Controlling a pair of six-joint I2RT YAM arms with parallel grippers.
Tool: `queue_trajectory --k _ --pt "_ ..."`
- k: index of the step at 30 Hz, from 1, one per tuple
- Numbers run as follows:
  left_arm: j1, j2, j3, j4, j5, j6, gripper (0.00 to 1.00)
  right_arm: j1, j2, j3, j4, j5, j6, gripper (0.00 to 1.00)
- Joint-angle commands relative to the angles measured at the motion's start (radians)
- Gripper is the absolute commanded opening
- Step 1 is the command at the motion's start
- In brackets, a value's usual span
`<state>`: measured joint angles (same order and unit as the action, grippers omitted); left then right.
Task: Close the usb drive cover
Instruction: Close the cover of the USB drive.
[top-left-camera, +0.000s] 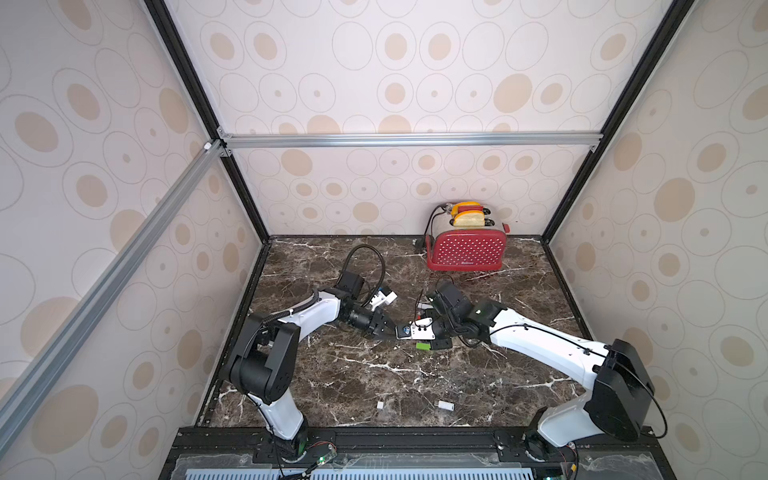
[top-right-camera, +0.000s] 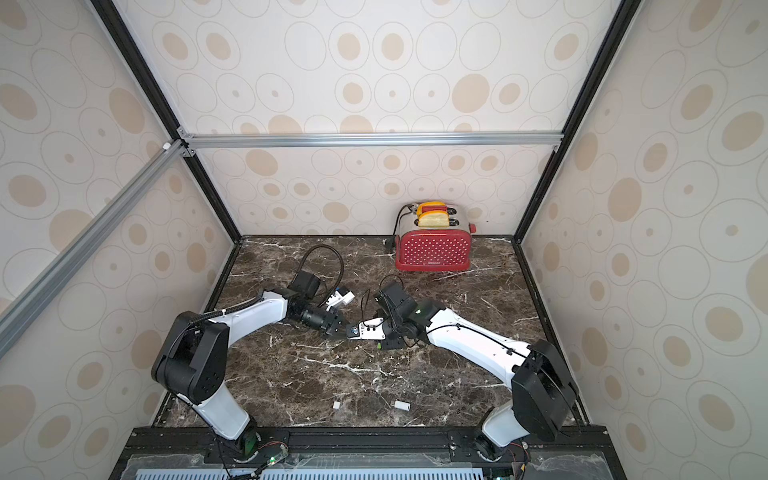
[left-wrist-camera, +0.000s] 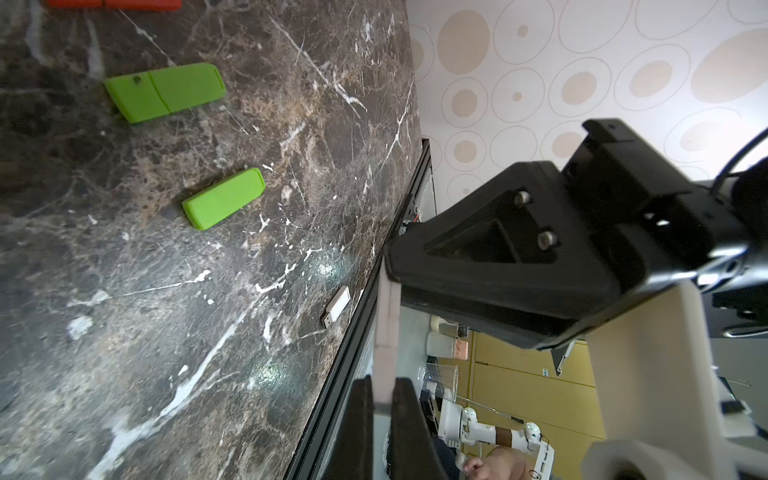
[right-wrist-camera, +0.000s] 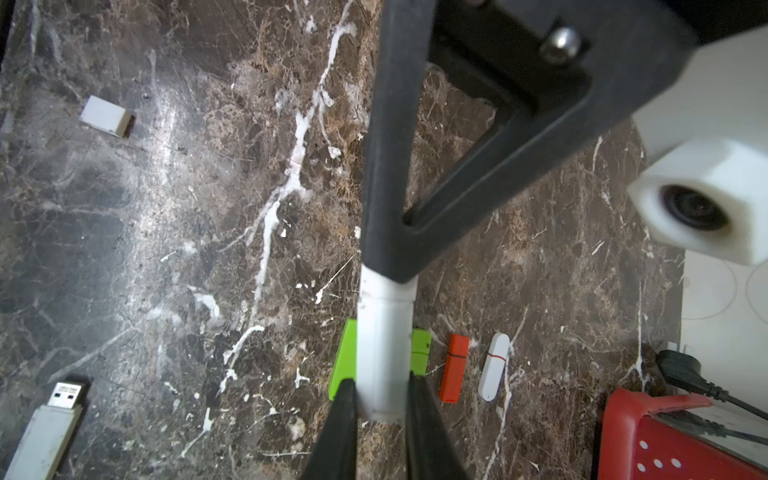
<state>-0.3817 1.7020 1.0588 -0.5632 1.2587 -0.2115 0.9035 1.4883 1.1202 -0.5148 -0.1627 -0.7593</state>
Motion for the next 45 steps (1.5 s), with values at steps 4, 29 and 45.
queue_trajectory --k 4,29,45 --pt "-0.010 0.010 0.044 0.083 -0.073 -0.008 0.00 0.042 0.063 0.076 0.078 -0.106 0.085 0.00" --pt "-0.058 0.065 0.075 0.019 -0.020 0.036 0.00 0.063 0.009 0.028 0.214 -0.164 0.083 0.00" --pt "-0.056 0.054 0.106 0.003 -0.088 0.058 0.00 0.067 0.023 0.051 0.187 -0.196 0.151 0.00"
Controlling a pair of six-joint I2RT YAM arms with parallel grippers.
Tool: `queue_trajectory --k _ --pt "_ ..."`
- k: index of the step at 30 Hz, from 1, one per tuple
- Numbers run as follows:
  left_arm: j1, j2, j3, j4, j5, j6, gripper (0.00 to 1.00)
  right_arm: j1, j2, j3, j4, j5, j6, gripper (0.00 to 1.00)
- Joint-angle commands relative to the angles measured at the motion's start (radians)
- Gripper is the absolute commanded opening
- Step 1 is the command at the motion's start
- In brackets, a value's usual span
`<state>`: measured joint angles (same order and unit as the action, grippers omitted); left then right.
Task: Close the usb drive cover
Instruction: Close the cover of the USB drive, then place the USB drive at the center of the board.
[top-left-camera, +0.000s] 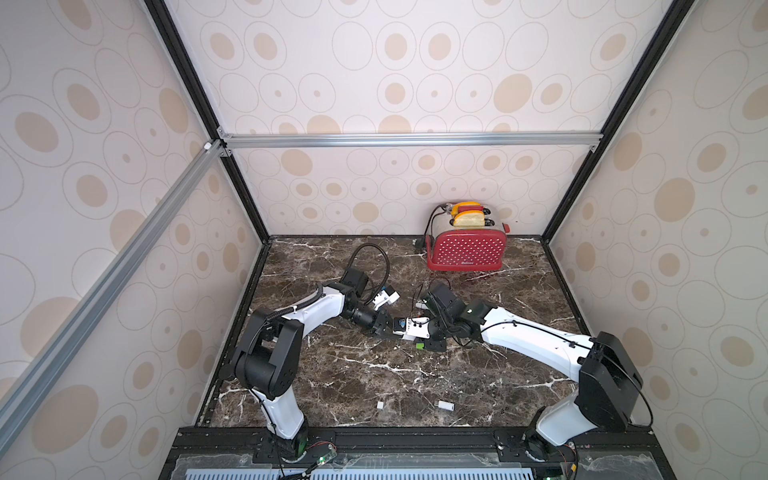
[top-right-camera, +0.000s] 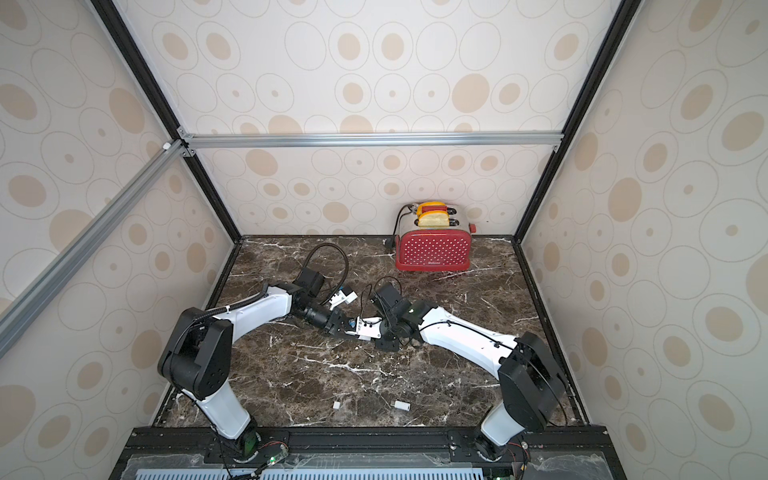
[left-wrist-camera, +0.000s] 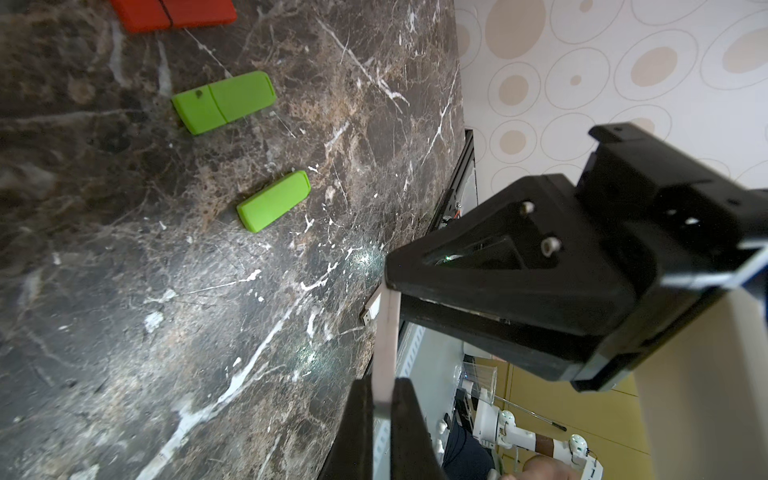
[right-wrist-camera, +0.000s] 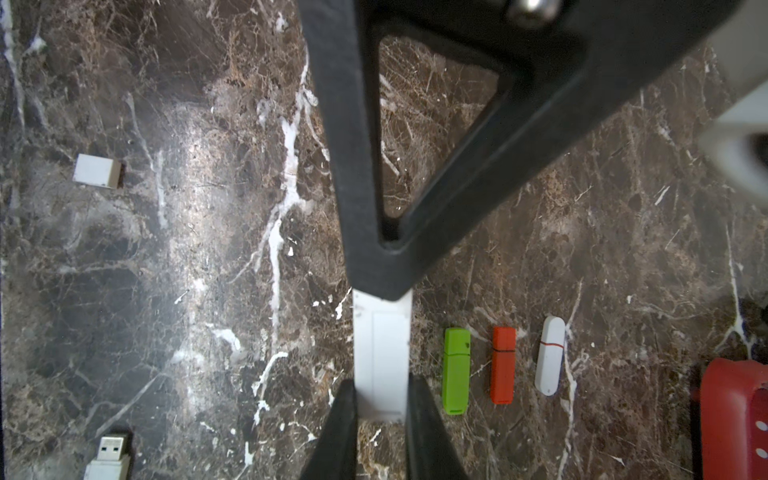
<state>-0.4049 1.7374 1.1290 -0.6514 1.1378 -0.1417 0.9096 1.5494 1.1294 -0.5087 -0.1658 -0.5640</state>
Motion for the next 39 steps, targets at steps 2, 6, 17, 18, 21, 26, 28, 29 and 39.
queue_trajectory --k 2,6,17,18,21,26,28,29,39 --pt "-0.032 0.016 0.035 0.092 0.034 -0.020 0.00 0.060 -0.033 0.046 0.153 -0.154 -0.066 0.00" --pt "0.008 -0.025 0.036 0.051 0.007 0.008 0.28 0.055 0.020 0.074 -0.042 -0.009 -0.141 0.00" --pt "0.163 -0.246 0.028 -0.194 -0.263 0.321 0.81 -0.022 -0.060 -0.097 -0.130 -0.011 -0.075 0.00" --pt "0.163 -0.262 0.021 -0.211 -0.292 0.369 0.81 -0.021 -0.049 -0.097 -0.131 -0.015 -0.066 0.00" --pt "0.163 -0.324 -0.005 -0.260 -0.367 0.505 0.82 -0.020 -0.004 -0.085 -0.141 -0.014 -0.047 0.00" --pt "0.159 -0.397 -0.059 -0.265 -0.424 0.562 0.84 -0.011 0.074 -0.072 -0.135 -0.007 -0.013 0.03" --pt "0.162 -0.411 -0.073 -0.260 -0.440 0.562 0.86 -0.004 0.101 -0.061 -0.146 0.002 -0.010 0.05" --pt "0.160 -0.417 -0.077 -0.260 -0.450 0.563 0.86 0.002 0.113 -0.060 -0.148 0.015 -0.010 0.05" --pt "0.152 -0.425 -0.090 -0.305 -0.510 0.661 0.96 0.010 0.181 -0.067 -0.128 0.127 0.047 0.16"
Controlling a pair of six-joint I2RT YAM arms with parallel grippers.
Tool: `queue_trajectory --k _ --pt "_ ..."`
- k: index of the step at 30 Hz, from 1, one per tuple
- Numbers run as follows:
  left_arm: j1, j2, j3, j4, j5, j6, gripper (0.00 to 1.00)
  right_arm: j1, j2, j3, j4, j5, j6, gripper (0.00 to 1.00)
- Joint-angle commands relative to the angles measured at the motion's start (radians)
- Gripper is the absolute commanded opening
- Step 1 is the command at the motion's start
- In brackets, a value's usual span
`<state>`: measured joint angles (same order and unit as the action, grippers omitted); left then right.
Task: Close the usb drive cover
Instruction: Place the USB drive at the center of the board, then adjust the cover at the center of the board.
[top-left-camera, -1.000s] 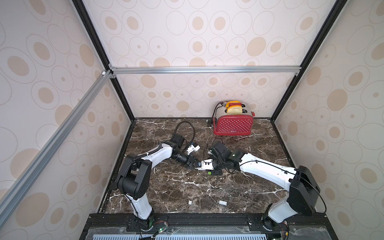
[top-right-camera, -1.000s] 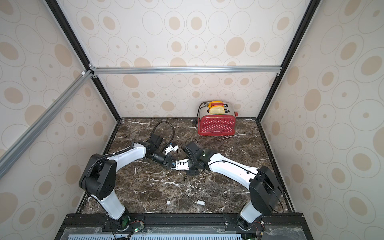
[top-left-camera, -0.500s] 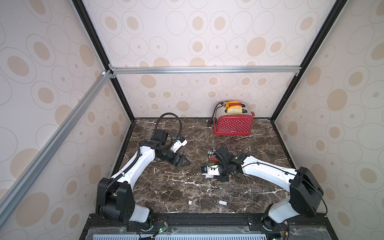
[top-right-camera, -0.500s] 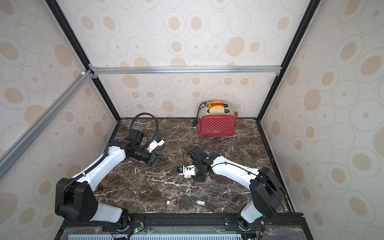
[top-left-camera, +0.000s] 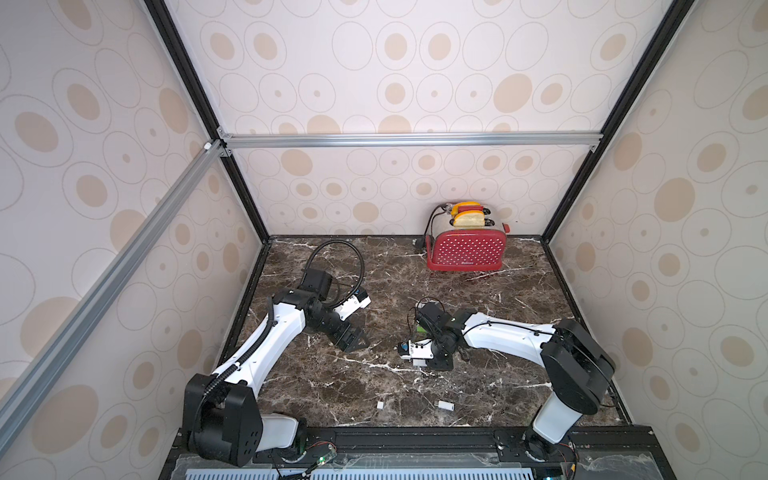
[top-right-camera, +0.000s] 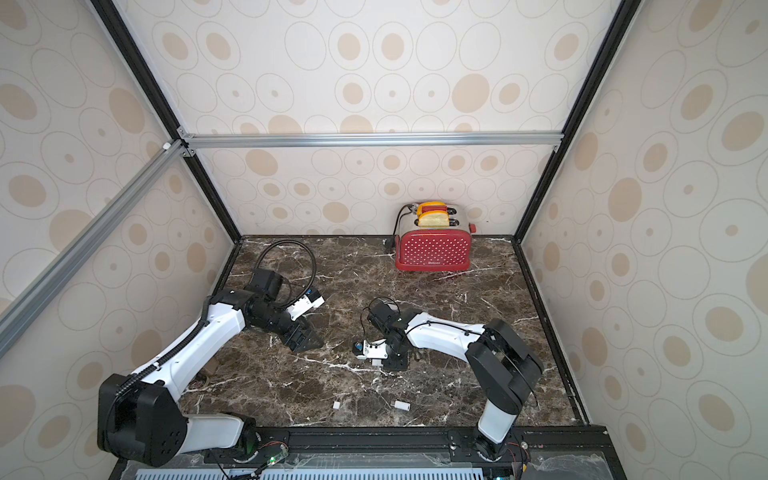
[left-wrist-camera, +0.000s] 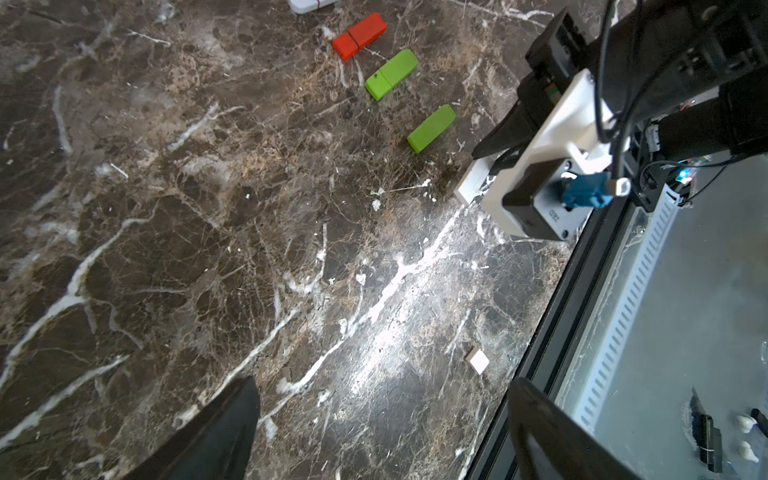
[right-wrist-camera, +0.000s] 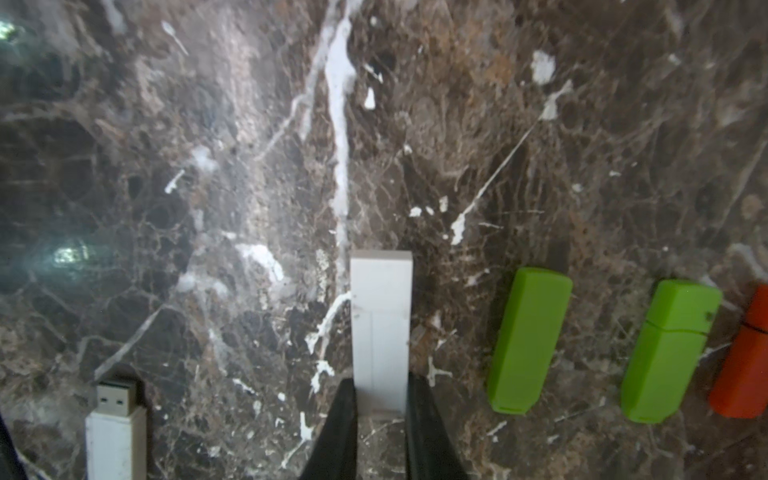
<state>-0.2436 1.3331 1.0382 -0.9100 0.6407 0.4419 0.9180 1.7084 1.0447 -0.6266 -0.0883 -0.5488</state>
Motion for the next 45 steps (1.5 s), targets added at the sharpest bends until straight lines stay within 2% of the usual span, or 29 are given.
queue_trajectory --k 1,7,11,14,16,20,23,30,36,40,45 --pt "-0.020 -0.022 -0.001 -0.052 -0.024 0.094 0.96 0.001 0.026 0.018 -0.007 0.057 0.032 0.17" --pt "-0.112 -0.034 -0.013 -0.074 -0.117 0.185 0.99 0.001 0.045 0.030 0.003 0.059 0.039 0.33" --pt "-0.126 -0.062 -0.038 -0.043 -0.148 0.204 0.99 0.002 0.019 0.031 -0.008 0.067 0.039 0.47" --pt "-0.124 -0.081 -0.029 -0.022 -0.184 0.163 0.99 0.004 -0.044 0.027 -0.027 0.018 0.041 0.56" --pt "-0.113 -0.085 -0.032 0.025 -0.202 0.078 0.99 0.019 -0.098 0.021 -0.022 -0.028 0.059 0.62" --pt "0.006 -0.055 -0.037 0.094 -0.124 -0.080 0.99 0.112 -0.147 0.035 0.013 -0.043 0.150 0.64" --pt "0.036 -0.046 -0.024 0.101 -0.189 -0.082 0.99 0.188 -0.144 0.064 0.063 -0.063 0.232 0.68" --pt "0.127 -0.017 -0.001 0.119 -0.234 -0.164 0.99 0.339 0.038 0.180 0.084 -0.054 0.233 0.73" --pt "0.157 -0.013 0.001 0.137 -0.299 -0.164 0.99 0.375 0.135 0.270 0.041 -0.039 0.219 0.76" --pt "0.161 0.004 0.011 0.136 -0.306 -0.157 0.99 0.416 0.214 0.355 -0.056 -0.003 0.189 0.78" --pt "0.166 0.036 0.031 0.126 -0.312 -0.152 0.99 0.422 0.252 0.373 -0.065 0.007 0.211 0.79"
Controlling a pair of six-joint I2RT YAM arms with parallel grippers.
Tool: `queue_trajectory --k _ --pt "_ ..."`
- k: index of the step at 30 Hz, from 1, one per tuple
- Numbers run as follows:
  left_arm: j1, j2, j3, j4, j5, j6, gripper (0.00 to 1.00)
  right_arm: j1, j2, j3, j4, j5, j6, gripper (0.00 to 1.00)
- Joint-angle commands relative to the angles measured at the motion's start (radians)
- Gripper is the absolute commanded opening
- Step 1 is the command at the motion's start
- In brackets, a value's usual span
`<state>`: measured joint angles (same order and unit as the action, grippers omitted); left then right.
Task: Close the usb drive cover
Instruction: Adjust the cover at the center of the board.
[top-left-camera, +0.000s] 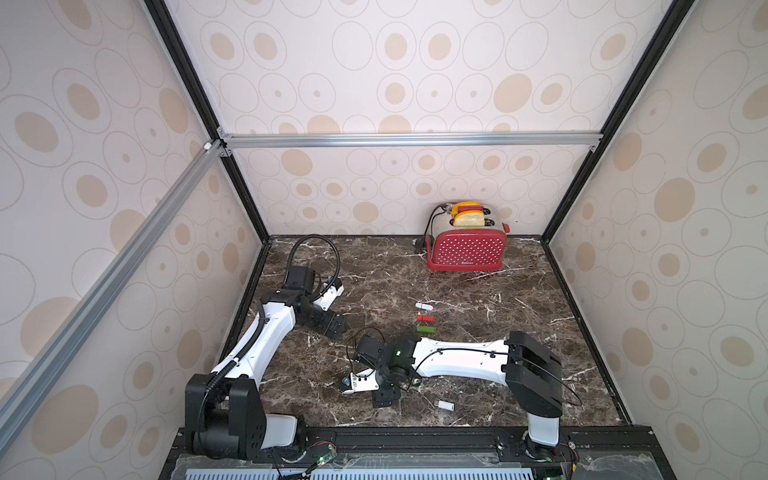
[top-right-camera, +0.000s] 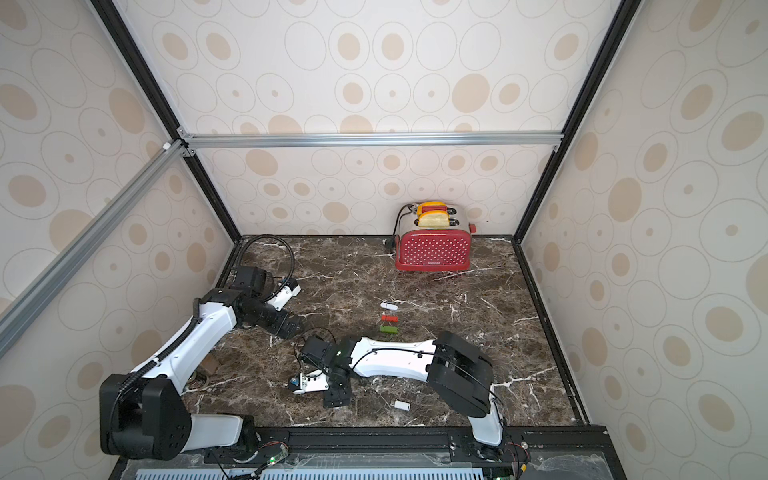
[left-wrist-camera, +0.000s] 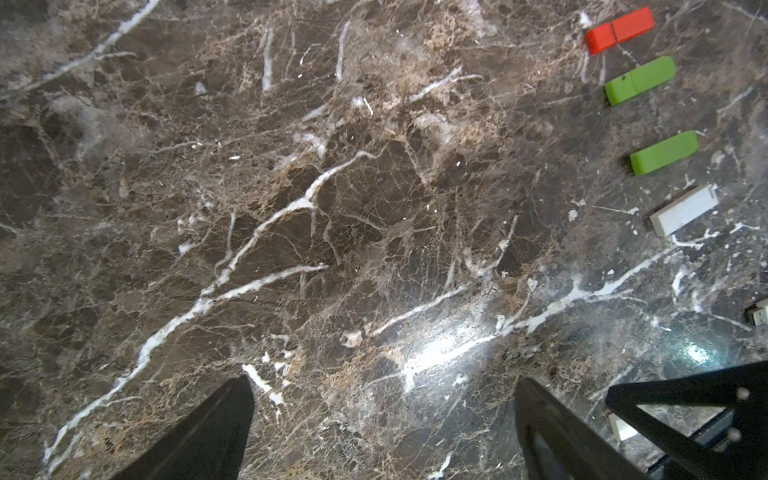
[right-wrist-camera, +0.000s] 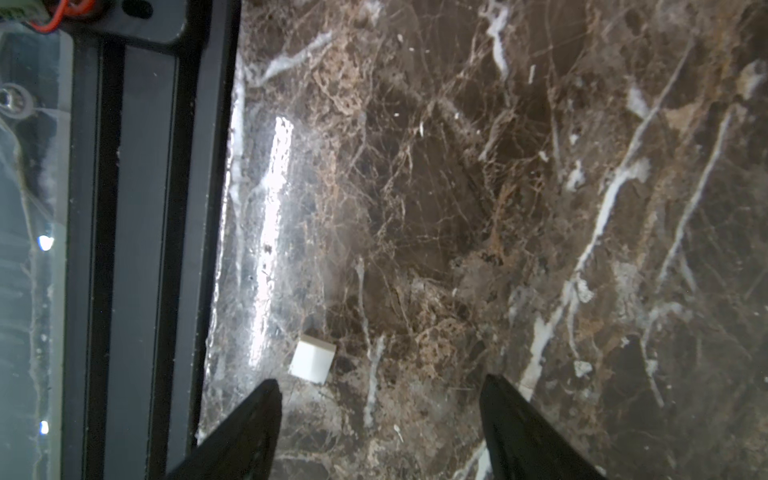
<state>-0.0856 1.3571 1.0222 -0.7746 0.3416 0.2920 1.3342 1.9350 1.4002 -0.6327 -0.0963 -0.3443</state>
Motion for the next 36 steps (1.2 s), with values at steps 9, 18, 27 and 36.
queue_trajectory --k 9,18,27,36 --pt "0.010 0.055 0.065 -0.016 -0.025 0.006 0.99 0.011 0.069 0.027 -0.045 -0.029 0.017 0.83" --pt "0.009 0.053 0.058 -0.011 -0.029 0.009 0.99 -0.004 0.116 0.047 -0.034 -0.021 0.029 0.78" --pt "0.010 0.032 0.038 -0.002 -0.032 0.018 0.99 -0.058 0.138 0.052 -0.027 -0.002 0.048 0.57" --pt "0.009 0.000 0.019 0.000 -0.018 0.046 0.99 -0.118 0.142 0.063 -0.019 -0.016 0.031 0.55"
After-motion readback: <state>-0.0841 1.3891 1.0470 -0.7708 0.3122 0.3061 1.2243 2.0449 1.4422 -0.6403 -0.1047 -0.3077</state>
